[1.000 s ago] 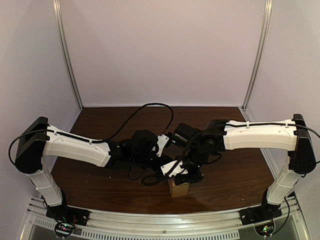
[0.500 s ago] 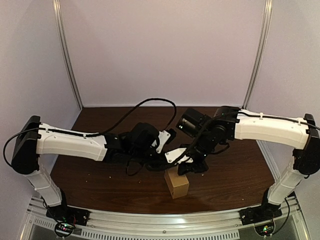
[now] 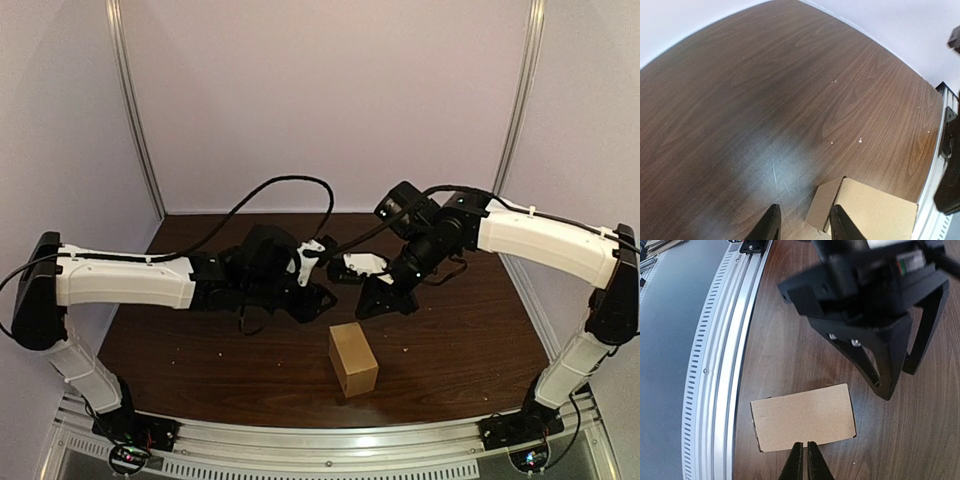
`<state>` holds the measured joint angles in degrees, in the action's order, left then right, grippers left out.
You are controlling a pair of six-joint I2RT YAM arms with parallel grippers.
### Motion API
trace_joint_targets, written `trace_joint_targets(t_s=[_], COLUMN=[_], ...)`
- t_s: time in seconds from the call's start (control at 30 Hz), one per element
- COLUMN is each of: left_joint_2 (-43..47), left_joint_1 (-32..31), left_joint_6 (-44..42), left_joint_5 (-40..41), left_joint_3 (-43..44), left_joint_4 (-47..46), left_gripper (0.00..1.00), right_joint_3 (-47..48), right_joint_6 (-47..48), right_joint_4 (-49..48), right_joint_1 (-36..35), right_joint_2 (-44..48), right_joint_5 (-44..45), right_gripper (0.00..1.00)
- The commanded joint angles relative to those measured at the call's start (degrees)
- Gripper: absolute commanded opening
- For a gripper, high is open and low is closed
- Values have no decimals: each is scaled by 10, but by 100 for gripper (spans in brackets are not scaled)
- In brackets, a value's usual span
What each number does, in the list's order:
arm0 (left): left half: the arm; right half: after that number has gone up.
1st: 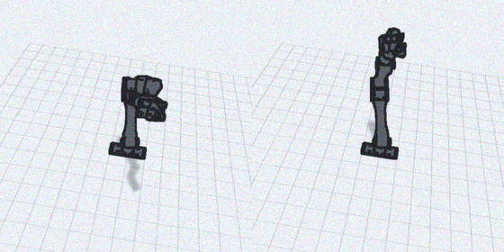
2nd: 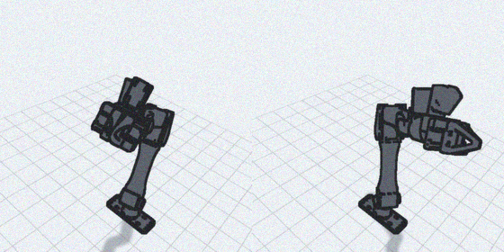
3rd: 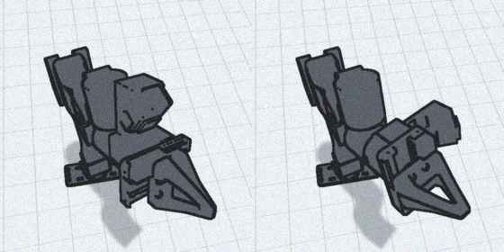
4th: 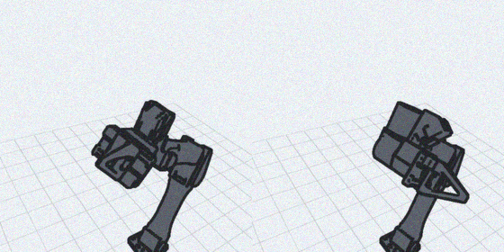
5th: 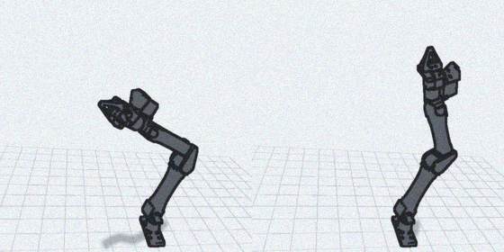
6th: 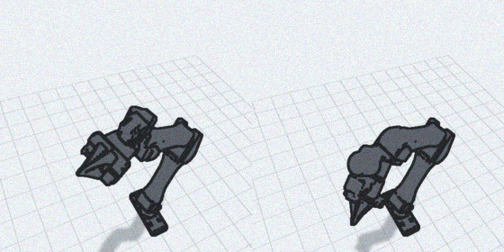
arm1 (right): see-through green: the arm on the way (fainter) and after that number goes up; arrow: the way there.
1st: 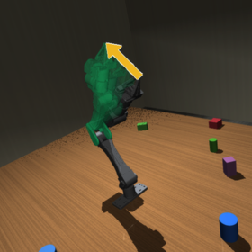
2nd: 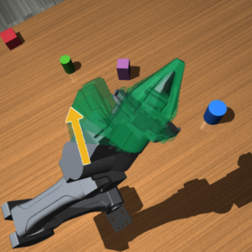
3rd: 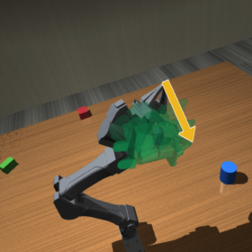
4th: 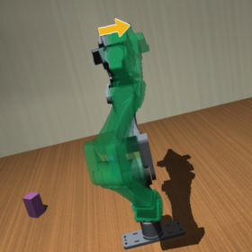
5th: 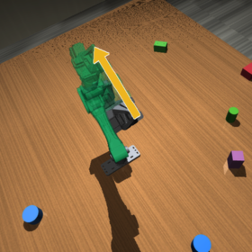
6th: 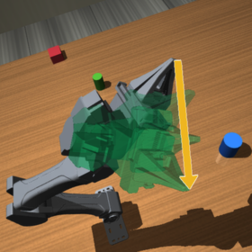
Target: Fold the paper box
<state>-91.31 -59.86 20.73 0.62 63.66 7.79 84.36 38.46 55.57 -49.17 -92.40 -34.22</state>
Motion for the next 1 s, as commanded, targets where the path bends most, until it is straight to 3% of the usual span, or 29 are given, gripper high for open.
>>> trace_joint_targets(t_s=[0.0, 0.4, 0.63, 0.73, 0.97], left_joint_2=[-55, -134, -84, -56, 19], left_joint_1=[6, 7, 8, 11, 35], left_joint_6=[18, 51, 50, 63, 92], left_joint_5=[-89, -82, 26, 75, 118], left_joint_3=[-23, -73, -47, -44, -94], left_joint_4=[-59, -95, -52, -23, 14], left_gripper=[36, 25, 31, 32, 32], right_joint_3=[-11, -74, -76, -31, 26], right_joint_6=[-9, 9, 0, -31, -42], right_joint_4=[-5, -18, -39, -43, -38], right_joint_1=[-2, -22, -59, -61, -60], right_joint_2=[-13, -10, -12, -48, -107], right_joint_5=[-29, -9, 35, 36, 23], right_gripper=[6, 6, 6, 5, 4])
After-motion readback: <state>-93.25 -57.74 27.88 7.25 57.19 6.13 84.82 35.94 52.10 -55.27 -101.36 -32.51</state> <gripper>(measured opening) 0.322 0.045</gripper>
